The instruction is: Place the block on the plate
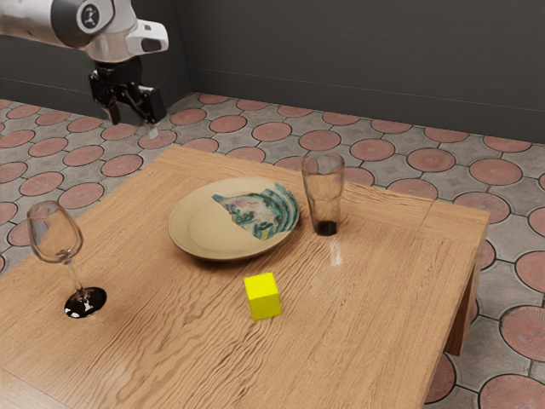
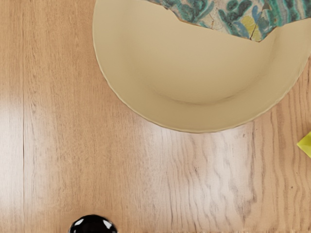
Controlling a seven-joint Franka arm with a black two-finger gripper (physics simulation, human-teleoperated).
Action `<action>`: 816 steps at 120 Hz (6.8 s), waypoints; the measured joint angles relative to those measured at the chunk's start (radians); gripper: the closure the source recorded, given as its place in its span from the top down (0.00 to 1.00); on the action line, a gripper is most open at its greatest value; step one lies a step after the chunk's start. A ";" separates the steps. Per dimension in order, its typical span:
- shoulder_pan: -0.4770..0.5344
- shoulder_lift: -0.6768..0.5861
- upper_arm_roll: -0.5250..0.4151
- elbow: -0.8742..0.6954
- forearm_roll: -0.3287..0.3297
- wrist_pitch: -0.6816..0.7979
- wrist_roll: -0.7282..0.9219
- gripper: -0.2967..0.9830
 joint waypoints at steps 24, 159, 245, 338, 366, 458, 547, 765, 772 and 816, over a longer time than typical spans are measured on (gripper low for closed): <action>-0.058 0.012 -0.018 -0.055 -0.009 0.007 0.026 0.77; -0.131 0.212 -0.220 -0.427 -0.053 0.550 0.329 0.77; -0.039 0.393 -0.281 -0.359 -0.050 0.627 0.491 0.77; -0.049 0.404 -0.281 -0.348 -0.039 0.669 0.535 0.58; -0.056 0.329 -0.281 -0.371 -0.034 0.662 0.530 0.57; 0.213 0.411 -0.413 -0.124 0.093 0.504 0.526 0.56; 0.283 0.724 -0.466 0.254 0.296 0.410 0.593 0.56; 0.245 0.201 -0.279 0.072 0.088 0.058 0.185 0.77; 0.264 0.172 -0.276 0.072 0.080 0.038 0.164 0.77; 0.279 0.002 -0.203 0.019 0.029 -0.056 0.067 0.77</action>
